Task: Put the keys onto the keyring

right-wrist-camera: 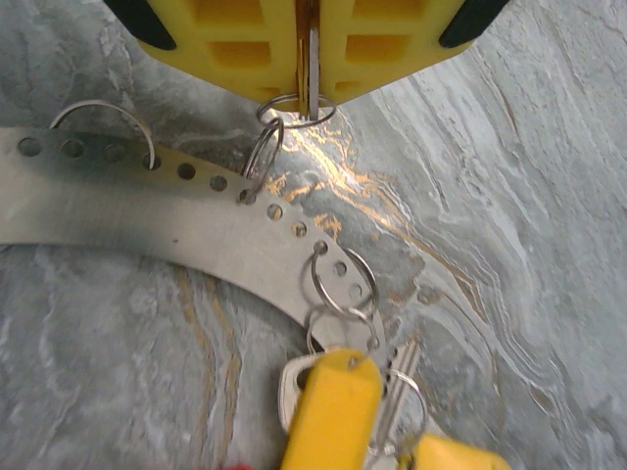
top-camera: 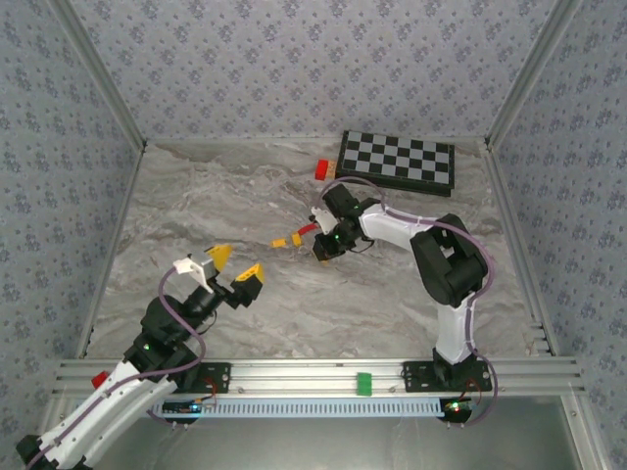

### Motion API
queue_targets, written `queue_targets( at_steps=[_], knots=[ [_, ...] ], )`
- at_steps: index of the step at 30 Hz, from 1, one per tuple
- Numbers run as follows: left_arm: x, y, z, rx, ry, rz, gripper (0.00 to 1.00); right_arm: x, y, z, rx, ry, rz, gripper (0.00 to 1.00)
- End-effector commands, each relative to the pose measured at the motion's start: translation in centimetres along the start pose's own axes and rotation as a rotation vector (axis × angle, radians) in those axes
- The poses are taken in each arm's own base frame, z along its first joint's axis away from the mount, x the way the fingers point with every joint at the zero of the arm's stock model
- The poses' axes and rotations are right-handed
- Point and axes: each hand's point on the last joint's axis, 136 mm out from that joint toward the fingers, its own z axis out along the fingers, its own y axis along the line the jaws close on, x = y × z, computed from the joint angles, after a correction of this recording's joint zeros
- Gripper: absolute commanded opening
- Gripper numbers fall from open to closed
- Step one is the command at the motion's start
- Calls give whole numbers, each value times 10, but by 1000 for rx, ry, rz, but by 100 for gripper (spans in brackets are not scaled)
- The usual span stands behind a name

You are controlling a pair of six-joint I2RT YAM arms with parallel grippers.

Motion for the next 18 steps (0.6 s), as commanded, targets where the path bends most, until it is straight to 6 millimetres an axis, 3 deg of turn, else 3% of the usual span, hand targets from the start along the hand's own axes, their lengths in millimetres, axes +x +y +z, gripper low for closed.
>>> queue_targets(
  at_steps=[1, 18],
  knots=[
    [-2, 0, -2, 2, -14, -14, 100, 13, -2, 5, 12, 81, 6, 10],
    [-3, 0, -3, 2, -19, -17, 100, 38, 0, 7, 4, 143, 28, 17]
  ],
)
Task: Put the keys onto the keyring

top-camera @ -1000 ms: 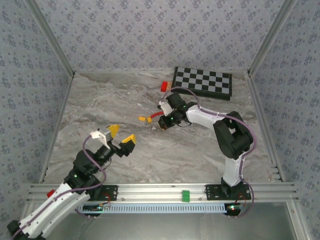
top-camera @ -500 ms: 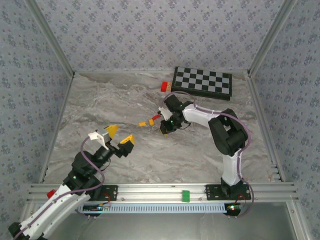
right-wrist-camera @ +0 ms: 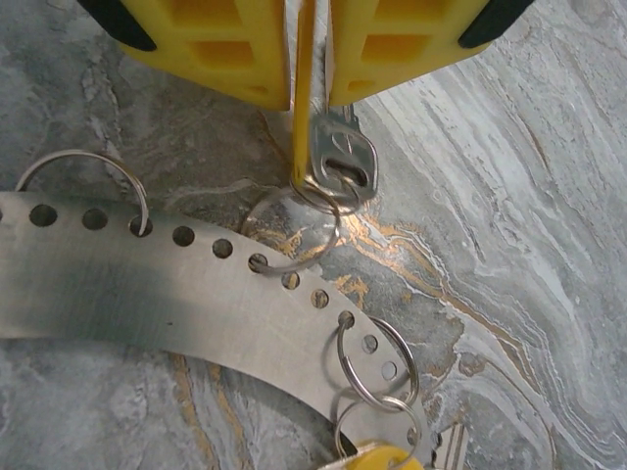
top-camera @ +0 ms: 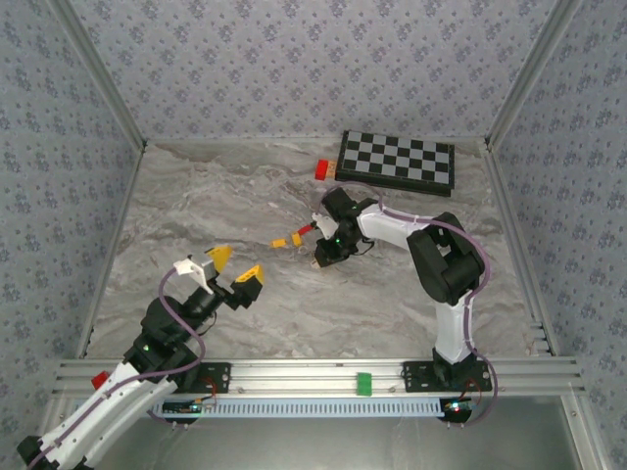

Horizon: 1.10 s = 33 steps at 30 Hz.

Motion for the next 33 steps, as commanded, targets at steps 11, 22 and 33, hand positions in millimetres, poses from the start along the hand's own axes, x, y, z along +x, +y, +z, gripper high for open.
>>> queue_targets(
  at_steps=[11, 22, 33],
  knots=[
    [-6, 0, -2, 2, -25, -14, 100, 32, 3, 1, -9, 39, 11, 10],
    [-6, 0, -2, 0, -28, -13, 100, 59, 5, -4, -4, 22, 34, 20],
    [-8, 6, -2, -40, -18, -9, 100, 53, 11, -40, 24, -120, 22, 32]
  ],
)
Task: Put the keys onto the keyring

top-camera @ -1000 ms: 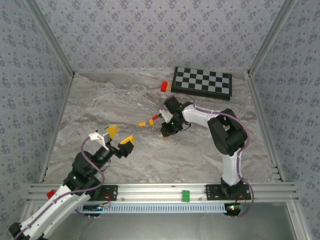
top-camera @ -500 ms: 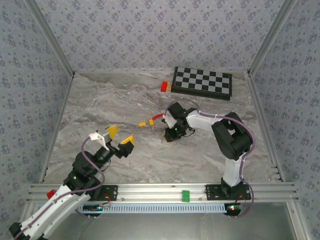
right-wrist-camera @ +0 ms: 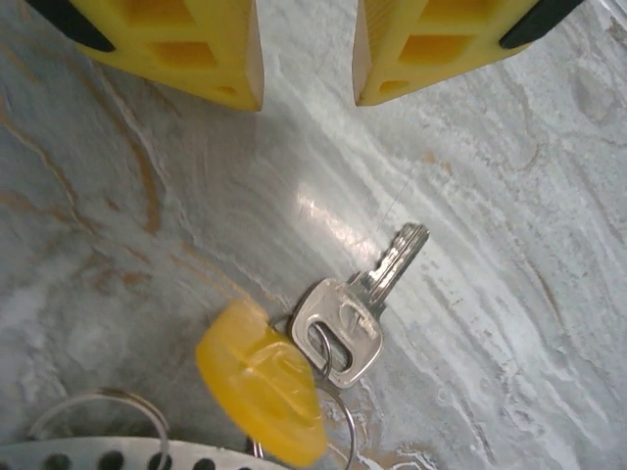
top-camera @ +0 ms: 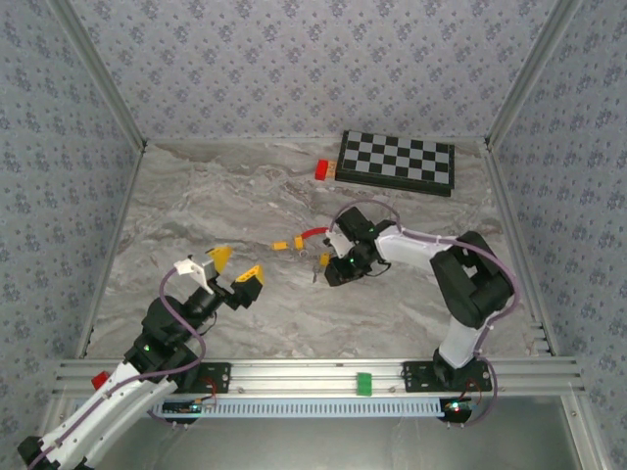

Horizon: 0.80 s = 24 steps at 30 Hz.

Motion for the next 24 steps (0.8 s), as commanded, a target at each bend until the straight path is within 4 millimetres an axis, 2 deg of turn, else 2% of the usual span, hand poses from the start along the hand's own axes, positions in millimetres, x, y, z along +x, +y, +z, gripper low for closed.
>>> queue_targets(
  at_steps=[1, 4, 8, 13, 18, 19, 20, 21, 24],
  knots=[
    [-12, 4, -2, -40, -23, -7, 100, -7, 4, -28, 30, -102, -11, 33],
    [-14, 10, 0, -82, -13, -7, 100, -12, 3, -53, 58, -207, -26, 36],
    [-13, 11, 8, -94, 3, -19, 100, -21, -8, -83, 124, -367, -25, 42],
    [-9, 18, 17, -147, 51, -27, 100, -28, -26, -102, 180, -482, 16, 46],
    [-2, 40, 25, -298, 134, -30, 100, -27, -47, -127, 223, -642, 67, 65],
    [0, 45, 27, -337, 151, -32, 100, -27, -53, -134, 239, -682, 84, 72],
    [1, 50, 28, -370, 167, -32, 100, -27, -58, -140, 256, -717, 97, 84],
    [2, 57, 29, -419, 183, -29, 100, -26, -66, -148, 281, -759, 116, 99],
    [4, 77, 29, -568, 242, -15, 100, -21, -86, -172, 367, -871, 159, 100]
  ],
)
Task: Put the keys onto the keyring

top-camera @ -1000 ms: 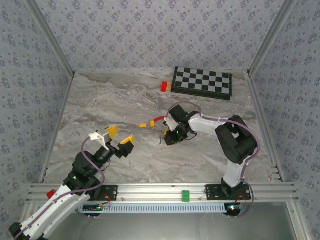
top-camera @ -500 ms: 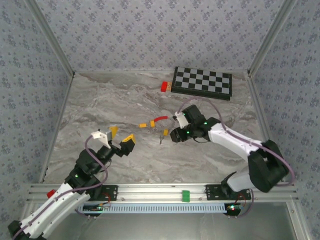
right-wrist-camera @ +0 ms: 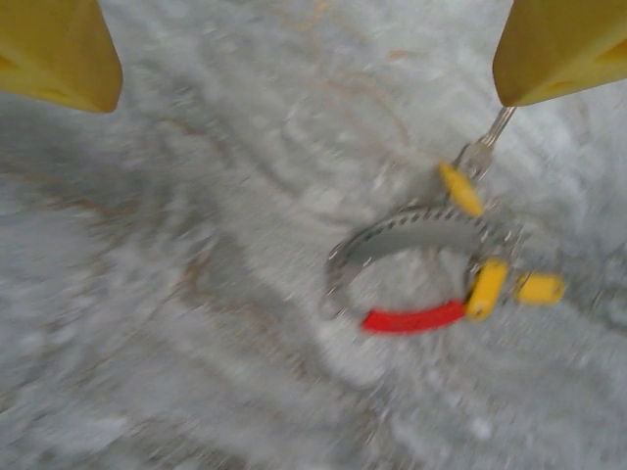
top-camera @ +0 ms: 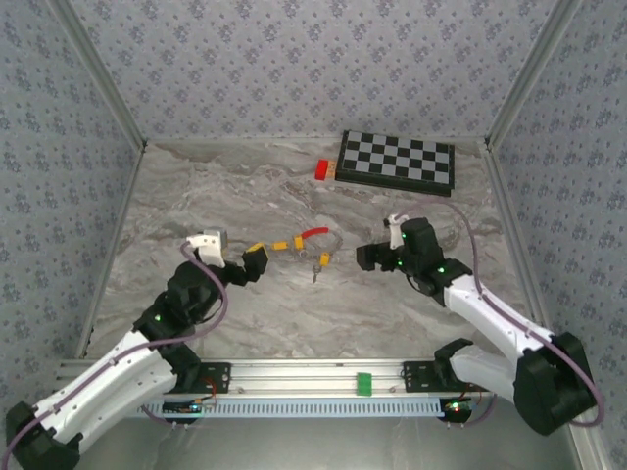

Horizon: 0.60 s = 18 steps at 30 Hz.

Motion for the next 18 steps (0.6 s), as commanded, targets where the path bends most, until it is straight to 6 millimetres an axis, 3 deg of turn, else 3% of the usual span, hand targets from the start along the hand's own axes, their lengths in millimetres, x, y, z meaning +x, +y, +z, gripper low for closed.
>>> queue_targets(
  at_steps=[1, 6, 9, 15, 18],
  knots=[
    [-8, 32, 3, -230, 30, -17, 100, -32, -28, -18, 123, -198, 37, 100],
    [-10, 51, 13, -388, 59, 65, 100, -49, -67, -50, 307, -369, 51, 100],
    [-13, 70, 17, -481, 36, 92, 100, -56, -79, -62, 369, -424, 35, 100],
    [-22, 129, 19, -644, 60, 132, 100, -54, -102, -66, 484, -461, -36, 100],
    [-21, 164, 14, -737, 39, 102, 100, -44, -112, -62, 510, -480, -42, 100]
  ],
)
